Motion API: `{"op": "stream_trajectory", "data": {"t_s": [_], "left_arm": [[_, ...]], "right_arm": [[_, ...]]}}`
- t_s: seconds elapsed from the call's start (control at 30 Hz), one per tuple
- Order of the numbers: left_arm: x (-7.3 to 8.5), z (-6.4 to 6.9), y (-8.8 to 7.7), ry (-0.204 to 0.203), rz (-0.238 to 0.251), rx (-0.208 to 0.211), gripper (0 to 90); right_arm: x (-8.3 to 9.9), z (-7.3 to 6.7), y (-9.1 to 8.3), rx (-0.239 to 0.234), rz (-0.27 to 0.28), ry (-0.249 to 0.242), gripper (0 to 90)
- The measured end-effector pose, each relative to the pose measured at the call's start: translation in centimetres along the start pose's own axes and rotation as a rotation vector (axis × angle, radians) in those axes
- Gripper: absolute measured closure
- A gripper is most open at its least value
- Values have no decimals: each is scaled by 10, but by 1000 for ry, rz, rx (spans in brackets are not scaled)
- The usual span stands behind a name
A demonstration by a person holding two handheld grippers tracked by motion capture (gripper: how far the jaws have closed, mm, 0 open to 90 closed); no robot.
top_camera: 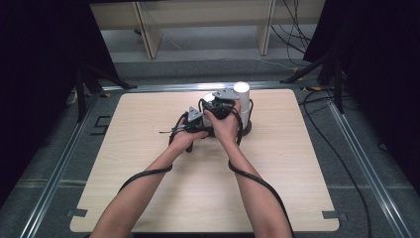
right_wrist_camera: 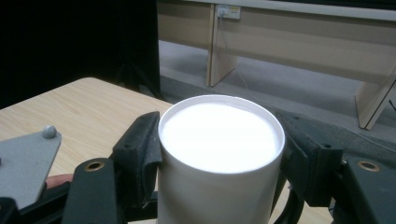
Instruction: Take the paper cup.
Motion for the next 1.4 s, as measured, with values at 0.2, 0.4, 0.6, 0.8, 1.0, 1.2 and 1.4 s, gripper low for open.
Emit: {"op": "stream_trajectory", "data": {"t_s": [0.2, 0.4, 0.6, 0.8, 1.0, 1.2, 1.4], "left_arm": [[0, 0, 0, 13, -7, -5, 216], [1, 0, 0, 24, -9, -3, 217], [1, 0, 1, 19, -6, -9, 218], [0, 2, 2, 2, 9, 4, 219], [2, 0, 0, 32, -13, -4, 221], [1, 3, 1, 9, 11, 0, 223], [3, 1, -3, 4, -2, 7, 208]], "right_arm": [[-11, 0, -4, -2, 42, -20, 349], [-27, -1, -14, -13, 84, -26, 350], [-49, -2, -27, -17, 125, -9, 351], [-64, -4, -36, -36, 165, 15, 351], [-78, -5, -49, -39, 192, -11, 351], [-80, -5, -59, -48, 198, 1, 351], [-75, -6, -68, -71, 184, 20, 351]]}}
Point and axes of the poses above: each handheld gripper's, and its own axes: y roughly forward along the jaws, x roughly out of its underside, z roughly to its right, the point moved 6 cm from there along y, roughly forward along the jaws, and after that the axes turned 1 degree about x, right-handed, at the moved point
